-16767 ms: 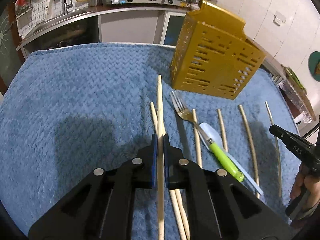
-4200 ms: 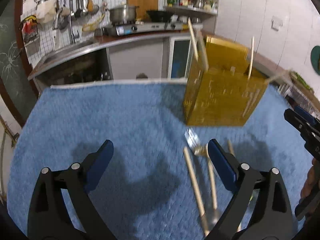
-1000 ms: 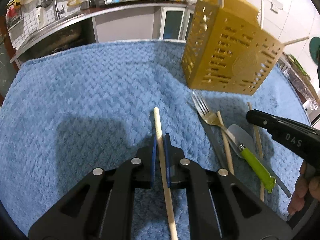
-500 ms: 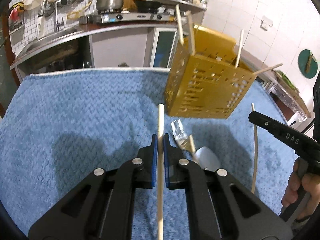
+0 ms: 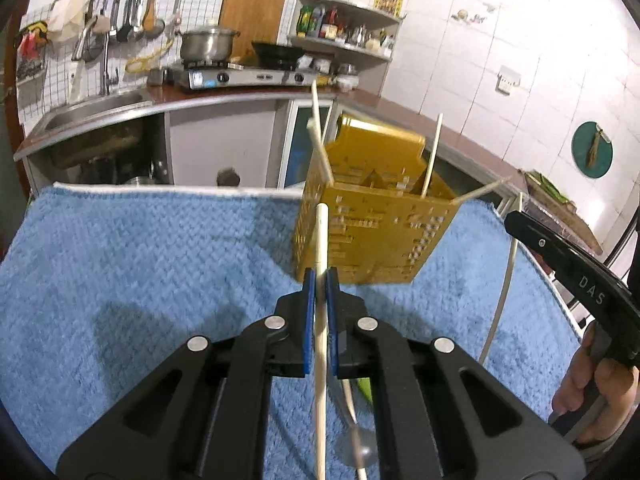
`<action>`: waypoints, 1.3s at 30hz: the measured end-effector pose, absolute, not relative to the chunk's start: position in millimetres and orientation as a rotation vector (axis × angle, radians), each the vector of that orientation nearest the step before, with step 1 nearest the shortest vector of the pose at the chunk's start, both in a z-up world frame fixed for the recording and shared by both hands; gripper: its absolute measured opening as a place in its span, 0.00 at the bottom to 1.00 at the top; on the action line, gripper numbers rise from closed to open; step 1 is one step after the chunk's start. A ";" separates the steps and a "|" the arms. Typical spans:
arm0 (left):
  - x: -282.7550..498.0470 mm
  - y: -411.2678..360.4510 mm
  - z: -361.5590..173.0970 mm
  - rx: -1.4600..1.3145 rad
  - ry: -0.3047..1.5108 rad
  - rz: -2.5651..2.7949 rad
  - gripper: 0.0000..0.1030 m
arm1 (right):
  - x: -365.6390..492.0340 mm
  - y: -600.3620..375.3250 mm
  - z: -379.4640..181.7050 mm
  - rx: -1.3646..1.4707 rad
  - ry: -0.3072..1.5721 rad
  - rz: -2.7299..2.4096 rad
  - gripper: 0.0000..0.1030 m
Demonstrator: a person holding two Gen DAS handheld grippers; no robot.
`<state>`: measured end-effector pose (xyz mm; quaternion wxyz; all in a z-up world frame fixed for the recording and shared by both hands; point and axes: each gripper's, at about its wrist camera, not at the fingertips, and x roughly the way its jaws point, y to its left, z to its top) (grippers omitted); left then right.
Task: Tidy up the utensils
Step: 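Lift both held chopsticks upright and carry them over the caddy, then lower both chopsticks into the caddy and open both tools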
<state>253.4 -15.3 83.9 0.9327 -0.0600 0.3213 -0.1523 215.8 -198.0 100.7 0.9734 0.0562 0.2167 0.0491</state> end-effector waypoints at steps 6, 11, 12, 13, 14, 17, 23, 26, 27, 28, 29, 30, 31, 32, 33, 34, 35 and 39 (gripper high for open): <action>256.0 -17.7 118.8 -0.155 0.565 -0.342 0.04 | 211.7 -208.4 131.8 0.135 0.343 0.111 0.06; 263.6 -27.1 165.8 -0.160 0.469 -0.361 0.04 | 217.0 -210.1 166.6 0.136 0.250 0.097 0.06; 267.3 -29.9 179.7 -0.161 0.440 -0.362 0.04 | 219.5 -212.0 176.5 0.136 0.224 0.092 0.06; 270.2 -32.9 189.2 -0.157 0.420 -0.362 0.04 | 221.6 -212.1 183.5 0.135 0.204 0.086 0.06; 272.1 -36.0 195.4 -0.152 0.406 -0.360 0.04 | 223.6 -213.0 190.0 0.132 0.182 0.076 0.06; 283.0 -45.3 217.4 -0.119 0.334 -0.332 0.04 | 231.2 -216.4 209.4 0.132 0.116 0.043 0.06; 309.8 -55.3 234.4 -0.120 0.212 -0.278 0.04 | 252.3 -228.7 226.2 0.199 0.003 0.004 0.06; 326.5 -63.5 227.6 -0.096 0.160 -0.236 0.04 | 263.0 -228.0 224.2 0.191 -0.041 -0.009 0.06; 333.4 -67.5 221.5 -0.078 0.146 -0.224 0.04 | 267.6 -227.6 220.7 0.178 -0.047 -0.014 0.06; 338.2 -70.0 216.5 -0.072 0.142 -0.220 0.04 | 270.7 -226.7 218.2 0.170 -0.052 -0.018 0.06; 343.3 -71.0 210.2 -0.070 0.145 -0.223 0.04 | 274.7 -226.2 214.4 0.160 -0.054 -0.019 0.06; 349.9 -72.4 202.4 -0.069 0.153 -0.226 0.04 | 279.9 -225.7 208.6 0.149 -0.046 -0.015 0.06; 357.3 -73.3 193.7 -0.075 0.165 -0.233 0.04 | 283.1 -224.9 204.0 0.144 -0.040 -0.016 0.06; 360.8 -72.5 188.1 -0.081 0.172 -0.237 0.04 | 286.5 -224.1 197.6 0.137 -0.035 -0.018 0.06; 366.9 -72.4 179.9 -0.092 0.183 -0.243 0.04 | 289.3 -222.2 192.3 0.133 -0.032 -0.015 0.06; 370.5 -72.0 173.2 -0.097 0.194 -0.251 0.04 | 290.9 -221.4 187.0 0.126 -0.028 -0.010 0.06; 373.6 -71.3 166.7 -0.097 0.206 -0.257 0.04 | 292.9 -219.5 182.8 0.117 -0.022 -0.011 0.06; 382.2 -66.8 140.9 -0.083 0.260 -0.266 0.04 | 296.3 -211.2 160.2 0.077 0.011 0.002 0.06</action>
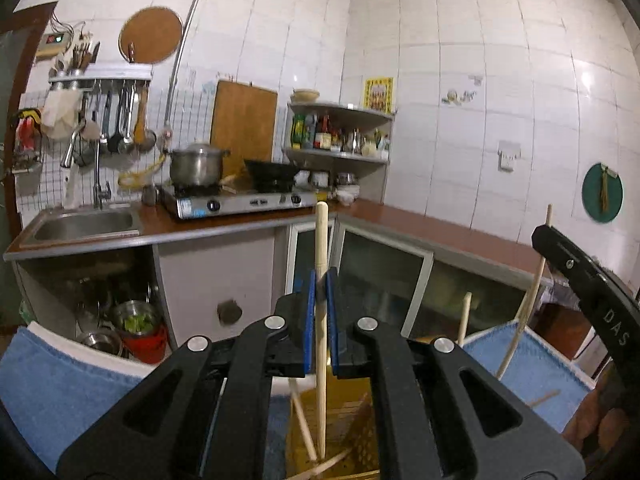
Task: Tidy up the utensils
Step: 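Lower both chopsticks into the caddy and open both tools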
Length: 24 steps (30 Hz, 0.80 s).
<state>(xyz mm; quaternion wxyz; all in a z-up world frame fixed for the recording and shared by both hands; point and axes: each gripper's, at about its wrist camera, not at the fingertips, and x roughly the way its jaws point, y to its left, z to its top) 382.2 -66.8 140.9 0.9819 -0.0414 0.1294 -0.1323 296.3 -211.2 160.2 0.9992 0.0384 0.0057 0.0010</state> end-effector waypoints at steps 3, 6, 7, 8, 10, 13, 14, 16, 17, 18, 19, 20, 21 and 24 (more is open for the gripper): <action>382.9 -63.2 126.4 -0.080 0.296 -0.274 0.04 | 298.8 -205.2 145.6 0.043 0.041 0.002 0.07; 382.7 -58.5 114.5 -0.083 0.331 -0.275 0.04 | 302.2 -204.8 132.3 0.042 0.079 0.004 0.07; 383.3 -58.1 110.9 -0.084 0.346 -0.275 0.04 | 304.4 -203.6 129.6 0.041 0.091 0.006 0.07; 383.1 -56.7 108.6 -0.084 0.353 -0.267 0.05 | 306.8 -202.9 125.2 0.039 0.110 0.009 0.07; 386.2 -53.0 102.5 -0.097 0.398 -0.272 0.05 | 309.5 -201.9 116.8 0.035 0.137 0.006 0.08; 383.0 -48.9 100.0 -0.101 0.426 -0.262 0.05 | 306.2 -201.6 114.6 0.032 0.150 0.012 0.08; 381.1 -48.2 101.1 -0.097 0.430 -0.260 0.05 | 306.4 -202.2 114.5 0.040 0.162 0.023 0.08; 376.0 -46.6 106.3 -0.091 0.442 -0.261 0.09 | 306.3 -206.5 117.3 0.072 0.193 0.047 0.08; 371.6 -43.8 110.9 -0.093 0.442 -0.260 0.13 | 305.1 -208.4 119.1 0.081 0.206 0.049 0.08; 367.2 -41.2 115.8 -0.093 0.438 -0.253 0.27 | 303.5 -209.4 121.0 0.086 0.215 0.048 0.08; 363.4 -39.7 119.2 -0.093 0.435 -0.248 0.44 | 301.7 -210.8 122.2 0.088 0.223 0.046 0.09; 356.4 -35.8 125.8 -0.089 0.425 -0.235 0.51 | 299.7 -212.5 124.9 0.090 0.235 0.039 0.20; 350.8 -33.4 130.8 -0.088 0.414 -0.228 0.57 | 297.3 -214.5 127.0 0.096 0.242 0.032 0.38; 333.5 -22.5 145.1 -0.075 0.410 -0.222 0.60 | 287.4 -219.9 133.3 0.104 0.249 0.011 0.45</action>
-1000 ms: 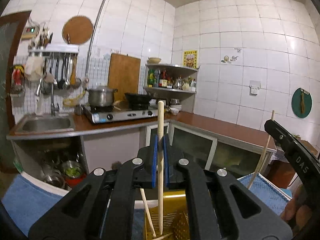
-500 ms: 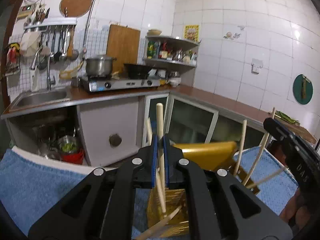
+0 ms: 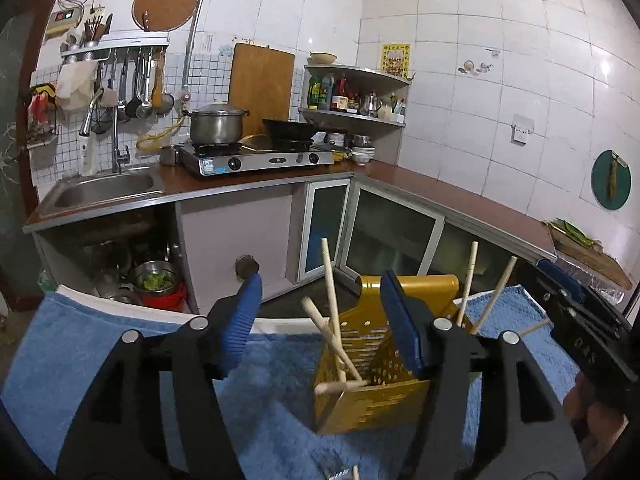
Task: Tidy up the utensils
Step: 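Lower both chopsticks into the caddy and open both tools, then move the right tool to the white spatula while the left tool approaches the silver fork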
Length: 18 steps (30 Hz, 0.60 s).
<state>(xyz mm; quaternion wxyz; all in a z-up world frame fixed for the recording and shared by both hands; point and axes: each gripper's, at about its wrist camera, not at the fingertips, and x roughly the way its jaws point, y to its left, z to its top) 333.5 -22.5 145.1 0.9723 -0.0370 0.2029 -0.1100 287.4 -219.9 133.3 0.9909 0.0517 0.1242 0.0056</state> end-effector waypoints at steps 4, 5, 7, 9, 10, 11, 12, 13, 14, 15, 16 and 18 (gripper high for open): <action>314.3 -6.7 154.1 -0.064 0.416 -0.193 0.80 | 270.2 -225.2 140.5 0.105 0.270 -0.002 0.50; 309.0 -2.9 155.0 -0.065 0.418 -0.190 0.82 | 265.1 -226.1 141.8 0.103 0.271 -0.005 0.54; 296.6 5.3 153.3 -0.058 0.432 -0.178 0.89 | 253.1 -225.7 143.2 0.092 0.273 -0.010 0.59; 284.8 12.7 147.2 -0.049 0.442 -0.161 0.93 | 240.2 -226.2 141.3 0.093 0.279 -0.011 0.67; 280.3 15.2 143.9 -0.043 0.449 -0.156 0.94 | 236.1 -226.3 140.2 0.096 0.283 -0.008 0.67; 275.0 18.1 139.5 -0.037 0.459 -0.146 0.95 | 230.8 -225.9 137.1 0.099 0.292 -0.008 0.70; 270.4 21.0 134.4 -0.035 0.471 -0.141 0.95 | 225.8 -225.3 133.1 0.100 0.304 -0.009 0.73; 268.2 23.1 130.4 -0.035 0.480 -0.141 0.95 | 221.9 -224.7 128.8 0.101 0.315 -0.008 0.75; 265.7 25.4 125.4 -0.035 0.494 -0.140 0.95 | 218.3 -224.2 124.3 0.101 0.326 -0.007 0.76; 262.9 28.4 119.1 -0.040 0.508 -0.134 0.95 | 214.1 -221.7 116.9 0.099 0.343 -0.005 0.77; 260.4 31.5 112.2 -0.050 0.521 -0.126 0.95 | 211.4 -219.3 110.9 0.095 0.358 -0.002 0.78; 257.4 36.3 98.9 -0.074 0.558 -0.114 0.95 | 205.9 -213.6 97.5 0.085 0.380 -0.006 0.81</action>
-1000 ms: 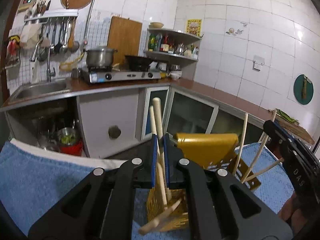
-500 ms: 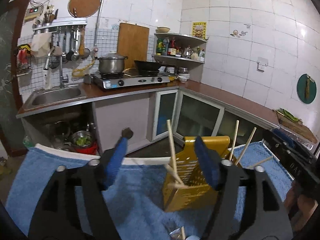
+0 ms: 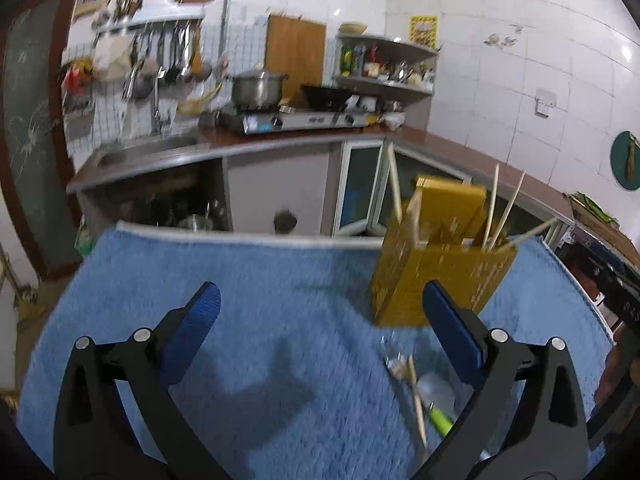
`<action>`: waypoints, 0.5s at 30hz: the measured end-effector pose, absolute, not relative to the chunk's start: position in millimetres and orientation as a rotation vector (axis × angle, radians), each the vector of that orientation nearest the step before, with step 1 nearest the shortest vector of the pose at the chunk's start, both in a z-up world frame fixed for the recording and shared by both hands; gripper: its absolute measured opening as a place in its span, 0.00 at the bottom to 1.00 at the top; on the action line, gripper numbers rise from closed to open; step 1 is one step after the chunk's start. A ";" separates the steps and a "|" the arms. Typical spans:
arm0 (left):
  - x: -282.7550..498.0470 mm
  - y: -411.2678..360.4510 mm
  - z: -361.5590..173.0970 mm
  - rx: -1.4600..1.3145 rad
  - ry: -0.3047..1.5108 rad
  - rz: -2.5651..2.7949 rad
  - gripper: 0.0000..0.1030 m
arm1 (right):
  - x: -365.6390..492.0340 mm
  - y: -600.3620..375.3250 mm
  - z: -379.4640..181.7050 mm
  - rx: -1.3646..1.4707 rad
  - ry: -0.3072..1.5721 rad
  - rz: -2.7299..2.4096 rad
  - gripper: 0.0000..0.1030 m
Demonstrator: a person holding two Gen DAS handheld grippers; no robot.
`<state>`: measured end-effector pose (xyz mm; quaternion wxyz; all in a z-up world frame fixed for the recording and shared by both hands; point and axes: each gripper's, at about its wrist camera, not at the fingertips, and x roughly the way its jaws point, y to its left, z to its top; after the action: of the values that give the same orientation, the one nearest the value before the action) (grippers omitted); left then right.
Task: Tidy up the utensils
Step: 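Move the right tool to the white spatula while the left tool approaches the silver fork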
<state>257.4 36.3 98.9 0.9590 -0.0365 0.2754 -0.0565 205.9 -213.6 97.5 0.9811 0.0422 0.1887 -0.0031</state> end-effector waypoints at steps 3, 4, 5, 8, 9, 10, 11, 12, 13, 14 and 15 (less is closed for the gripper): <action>256.3 43.5 79.2 -0.117 0.616 -0.116 0.95 | 203.2 -205.7 78.3 0.075 0.424 -0.008 0.81; 255.2 44.8 73.1 -0.129 0.630 -0.113 0.95 | 202.9 -202.4 69.9 0.074 0.446 -0.004 0.81; 254.7 45.7 68.4 -0.135 0.640 -0.112 0.95 | 203.8 -199.3 64.7 0.069 0.461 -0.005 0.81; 255.7 46.3 53.8 -0.134 0.678 -0.106 0.95 | 205.6 -188.7 43.3 0.053 0.517 0.015 0.81; 256.2 45.3 49.1 -0.122 0.693 -0.105 0.95 | 207.4 -184.7 33.9 0.053 0.549 0.034 0.81; 256.3 44.2 45.3 -0.111 0.705 -0.106 0.95 | 208.4 -181.2 28.1 0.051 0.570 0.043 0.81; 256.8 42.9 40.7 -0.093 0.719 -0.105 0.95 | 210.5 -177.8 21.4 0.046 0.595 0.058 0.81; 256.6 42.3 37.4 -0.081 0.725 -0.103 0.95 | 212.5 -173.2 13.5 0.037 0.621 0.073 0.81; 256.5 41.1 33.3 -0.067 0.733 -0.101 0.95 | 214.3 -170.2 9.7 0.030 0.632 0.079 0.81; 256.6 40.4 30.6 -0.061 0.737 -0.101 0.95 | 215.8 -166.3 4.4 0.021 0.643 0.085 0.80; 256.9 40.4 26.6 -0.057 0.747 -0.103 0.95 | 217.4 -163.1 0.4 0.016 0.653 0.090 0.80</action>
<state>256.9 40.4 26.6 0.9293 -0.0277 0.3648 -0.0503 217.4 -163.1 0.4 0.9462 0.0077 0.3204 0.0440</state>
